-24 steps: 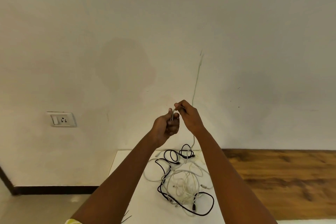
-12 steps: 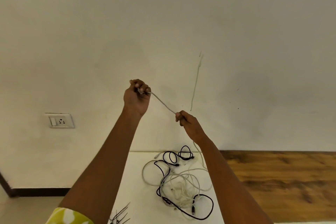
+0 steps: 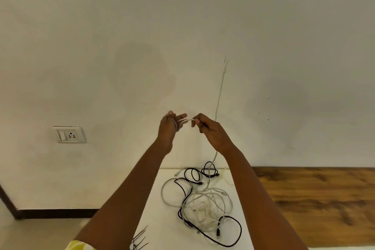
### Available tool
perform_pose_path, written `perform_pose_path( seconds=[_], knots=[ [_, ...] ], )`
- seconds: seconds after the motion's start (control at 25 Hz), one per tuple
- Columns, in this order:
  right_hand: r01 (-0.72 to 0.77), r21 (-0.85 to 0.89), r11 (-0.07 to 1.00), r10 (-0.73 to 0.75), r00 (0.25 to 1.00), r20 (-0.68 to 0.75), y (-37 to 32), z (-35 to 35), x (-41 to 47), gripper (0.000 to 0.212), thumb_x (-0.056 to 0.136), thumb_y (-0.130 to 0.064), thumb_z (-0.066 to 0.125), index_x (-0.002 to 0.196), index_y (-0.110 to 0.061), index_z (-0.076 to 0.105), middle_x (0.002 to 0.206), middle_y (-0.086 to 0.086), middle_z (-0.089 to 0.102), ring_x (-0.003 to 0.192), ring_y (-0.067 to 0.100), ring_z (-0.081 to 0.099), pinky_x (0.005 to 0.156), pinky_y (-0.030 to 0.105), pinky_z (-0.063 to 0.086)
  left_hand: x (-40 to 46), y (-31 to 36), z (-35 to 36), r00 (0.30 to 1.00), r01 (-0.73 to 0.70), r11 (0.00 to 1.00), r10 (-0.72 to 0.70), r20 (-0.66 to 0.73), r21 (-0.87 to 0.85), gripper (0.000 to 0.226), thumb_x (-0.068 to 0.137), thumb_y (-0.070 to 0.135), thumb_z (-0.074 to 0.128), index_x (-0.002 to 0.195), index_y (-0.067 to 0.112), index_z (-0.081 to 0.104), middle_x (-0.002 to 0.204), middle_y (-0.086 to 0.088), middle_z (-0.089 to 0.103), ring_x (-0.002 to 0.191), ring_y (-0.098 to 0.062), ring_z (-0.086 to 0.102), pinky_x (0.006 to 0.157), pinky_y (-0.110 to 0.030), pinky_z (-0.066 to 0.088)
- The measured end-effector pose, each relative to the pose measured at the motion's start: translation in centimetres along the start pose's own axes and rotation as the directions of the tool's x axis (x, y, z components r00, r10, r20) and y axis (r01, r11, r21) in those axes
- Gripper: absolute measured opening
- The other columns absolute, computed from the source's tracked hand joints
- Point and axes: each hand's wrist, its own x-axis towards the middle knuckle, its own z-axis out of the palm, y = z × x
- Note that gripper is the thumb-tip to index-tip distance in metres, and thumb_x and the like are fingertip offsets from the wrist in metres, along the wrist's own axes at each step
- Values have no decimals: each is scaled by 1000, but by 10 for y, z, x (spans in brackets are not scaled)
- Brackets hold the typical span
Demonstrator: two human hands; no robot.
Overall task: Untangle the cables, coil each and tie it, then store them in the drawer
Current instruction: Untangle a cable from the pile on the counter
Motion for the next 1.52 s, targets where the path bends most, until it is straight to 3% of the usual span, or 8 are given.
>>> perform_pose_path(
  seconds=[0.24, 0.36, 0.56, 0.68, 0.88, 1.08, 1.28, 1.52],
  knots=[
    [-6, 86, 996, 21, 983, -182, 4, 2, 4, 25, 101, -29, 38, 87, -17, 56, 66, -12, 54, 59, 5, 43, 64, 23, 38, -20, -23, 8, 965, 99, 987, -127, 231, 130, 35, 103, 32, 32, 103, 9, 58, 66, 2, 67, 49, -10, 56, 58, -21, 45],
    [0, 75, 997, 16, 976, -216, 8, 3, 3, 21, 100, -27, 38, 93, -14, 53, 80, 8, 63, 64, 15, 48, 64, 27, 41, -26, -25, 9, 927, 212, 976, -186, 326, -43, 41, 102, 38, 33, 94, 8, 60, 52, 3, 50, 43, -10, 39, 52, -21, 35],
    [-16, 158, 987, 50, 976, -210, 13, 7, 2, 19, 100, -18, 40, 86, -16, 52, 75, -11, 58, 64, 0, 47, 64, 15, 38, -34, -7, 10, 799, 402, 877, -194, 569, -265, 38, 100, 39, 33, 79, 14, 52, 49, 6, 34, 37, -7, 28, 51, -22, 30],
    [-11, 284, 959, 70, 978, -199, 11, 13, 4, 26, 101, -11, 37, 79, -20, 47, 77, 9, 59, 71, 11, 48, 66, 22, 40, -35, 6, 14, 755, 480, 789, -149, 639, -383, 36, 100, 33, 33, 74, 16, 50, 48, 6, 34, 36, -7, 30, 47, -21, 36],
    [-37, 263, 964, 90, 978, -190, 14, 22, 4, 29, 101, -13, 36, 80, -25, 52, 62, -13, 49, 54, 0, 40, 56, 14, 33, -27, 25, 15, 816, 474, 623, -46, 576, -622, 40, 102, 33, 28, 72, 16, 46, 49, 6, 37, 38, -8, 34, 49, -18, 36],
    [-116, 87, 989, 122, 991, -63, 35, 28, -9, 21, 100, -26, 40, 86, -27, 55, 71, 4, 50, 65, 15, 43, 62, 25, 36, -3, 55, 5, 975, 112, 639, 79, 209, -761, 38, 104, 29, 27, 72, 17, 44, 52, 6, 48, 43, -8, 45, 59, -21, 37],
    [-100, 30, 995, 100, 995, -26, 42, 15, -14, 20, 99, -28, 43, 88, -28, 60, 74, -6, 57, 65, 1, 46, 67, 21, 38, 16, 55, -9, 986, -150, 833, 85, -144, -532, 26, 104, 30, 30, 86, 17, 44, 80, -3, 63, 57, -12, 67, 68, -23, 52],
    [37, -39, 999, -39, 998, -42, 20, 3, 1, 21, 101, -31, 39, 89, -32, 56, 69, -11, 52, 64, 4, 42, 68, 32, 44, 7, 6, -5, 988, -152, 983, 153, -6, 108, 21, 104, 28, 25, 88, 20, 36, 89, -3, 66, 72, -13, 63, 68, -16, 44]
  ],
)
